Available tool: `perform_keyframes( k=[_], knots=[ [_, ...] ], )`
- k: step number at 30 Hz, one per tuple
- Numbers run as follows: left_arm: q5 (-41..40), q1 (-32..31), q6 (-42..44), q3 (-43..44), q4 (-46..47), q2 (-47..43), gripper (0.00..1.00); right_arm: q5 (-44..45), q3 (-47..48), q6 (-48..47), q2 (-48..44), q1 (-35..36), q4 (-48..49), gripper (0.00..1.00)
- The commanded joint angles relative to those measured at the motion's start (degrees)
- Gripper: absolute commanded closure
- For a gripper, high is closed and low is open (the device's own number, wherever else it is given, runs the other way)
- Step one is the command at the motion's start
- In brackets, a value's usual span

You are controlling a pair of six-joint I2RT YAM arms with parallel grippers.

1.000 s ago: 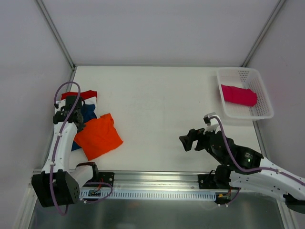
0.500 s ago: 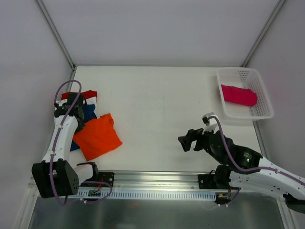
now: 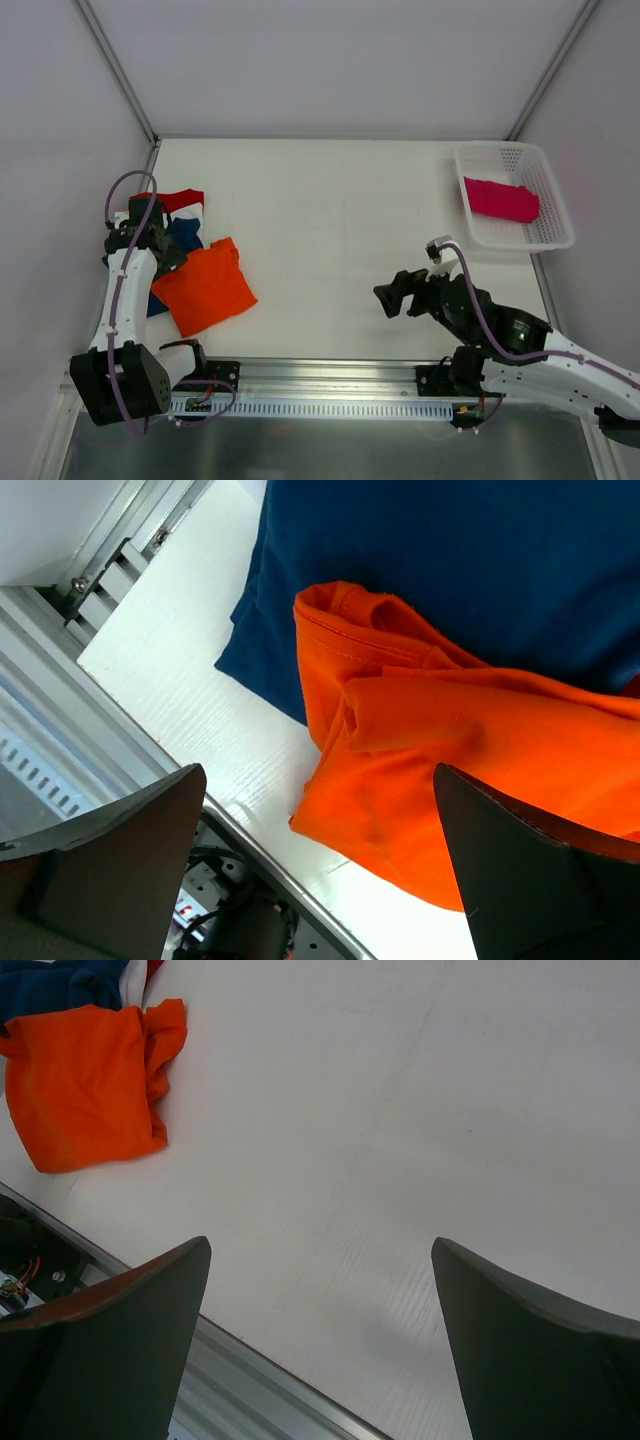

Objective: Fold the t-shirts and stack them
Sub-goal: Neatly place the folded tshirt to the corner

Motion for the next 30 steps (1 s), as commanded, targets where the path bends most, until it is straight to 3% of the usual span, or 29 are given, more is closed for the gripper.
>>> perform_keyframes(
  k=[1, 5, 11, 15, 16, 17, 18, 21, 25, 30],
  knots=[
    [6.26, 2.02, 1.58, -0.15, 1.09, -1.65, 0.01, -0.97, 0.81, 0.27, 0.97, -0.16, 1.07, 0.03],
    [11.36, 2.9, 1.59, -0.67, 1.89, -2.52, 0.01, -1.94, 1.25, 0.54, 3.69, -0.08, 1.95, 0.03],
    [20.42, 2.99, 2.46, 0.91, 3.21, -12.44, 0.01, -5.63, 1.76, -3.33, 12.99, -0.16, 11.08, 0.01],
    [23.32, 2.9, 4.48, 1.26, 1.37, -15.97, 0.01, -13.26, 4.84, -3.51, 25.47, -1.04, 23.34, 0.02],
    [23.67, 2.73, 4.22, 1.61, 0.23, -15.54, 0.01, -18.59, 5.2, -3.25, 30.54, -1.39, 26.7, 0.01],
    [25.06, 2.72, 4.13, 1.61, -0.57, -15.53, 0.01, -25.52, 7.9, -1.5, 39.47, -3.48, 36.39, 0.02],
    [25.08, 2.72, 4.13, 1.61, -0.57, -15.53, 0.01, -27.15, 9.41, -1.49, 39.56, -3.5, 36.49, 0.02],
    [26.91, 2.72, 4.31, 1.96, -0.49, -17.02, 0.01, -35.66, 16.24, -0.09, 55.49, -4.91, 42.09, 0.03],
    [28.77, 2.72, 5.01, 2.49, -0.49, -19.92, 0.01, -45.17, 23.65, 3.87, 68.6, -6.66, 48.61, 0.03],
    [31.32, 2.72, 5.36, 1.96, -0.4, -20.72, 0.01, -53.69, 27.96, 11.68, 80.94, -8.07, 60.2, 0.03]
  ],
)
